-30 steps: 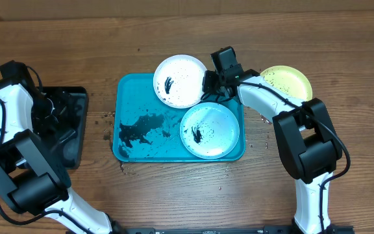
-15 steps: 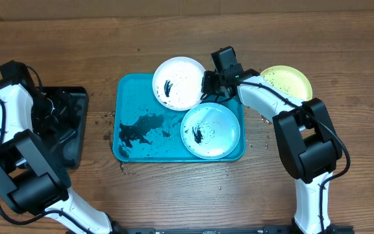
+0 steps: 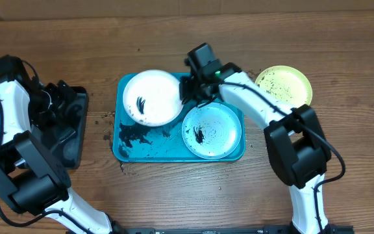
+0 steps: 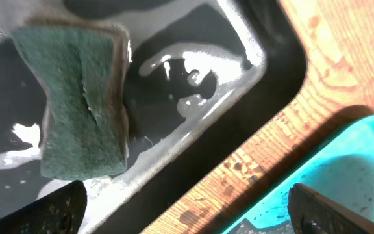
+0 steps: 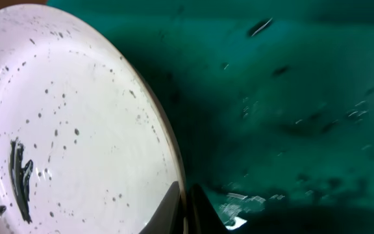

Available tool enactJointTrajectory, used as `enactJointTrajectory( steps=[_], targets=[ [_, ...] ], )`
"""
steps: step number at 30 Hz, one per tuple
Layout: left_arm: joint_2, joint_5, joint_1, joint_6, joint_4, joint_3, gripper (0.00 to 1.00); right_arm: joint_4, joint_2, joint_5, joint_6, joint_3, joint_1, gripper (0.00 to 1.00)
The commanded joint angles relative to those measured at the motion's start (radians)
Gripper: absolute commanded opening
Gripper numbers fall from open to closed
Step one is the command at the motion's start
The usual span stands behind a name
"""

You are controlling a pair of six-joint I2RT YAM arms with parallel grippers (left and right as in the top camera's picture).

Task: Clean dirty plates on tray and stack at the side
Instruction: 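Grip the white plate rim and drag it toward tray center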

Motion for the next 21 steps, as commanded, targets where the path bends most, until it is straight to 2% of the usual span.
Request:
enactJointTrajectory(
  steps=[1,4,10,21],
  targets=[
    [-0.006,-0.116,0.005,-0.042,-0.030,0.037,1.00,-0.016,-0.003,0.011,-0.007,0.018,0.051,0.04],
    [-0.001,-0.205,0.005,-0.093,-0.035,0.015,1.00,-0.034,-0.003,0.120,-0.003,0.017,0.088,0.04],
    [0.023,-0.224,0.012,-0.091,-0.004,-0.046,1.00,-0.058,-0.003,0.264,-0.003,0.016,0.145,0.04],
    [0.024,-0.224,0.014,-0.092,0.039,-0.072,1.00,0.000,0.001,0.278,-0.003,-0.045,0.146,0.04]
  ],
)
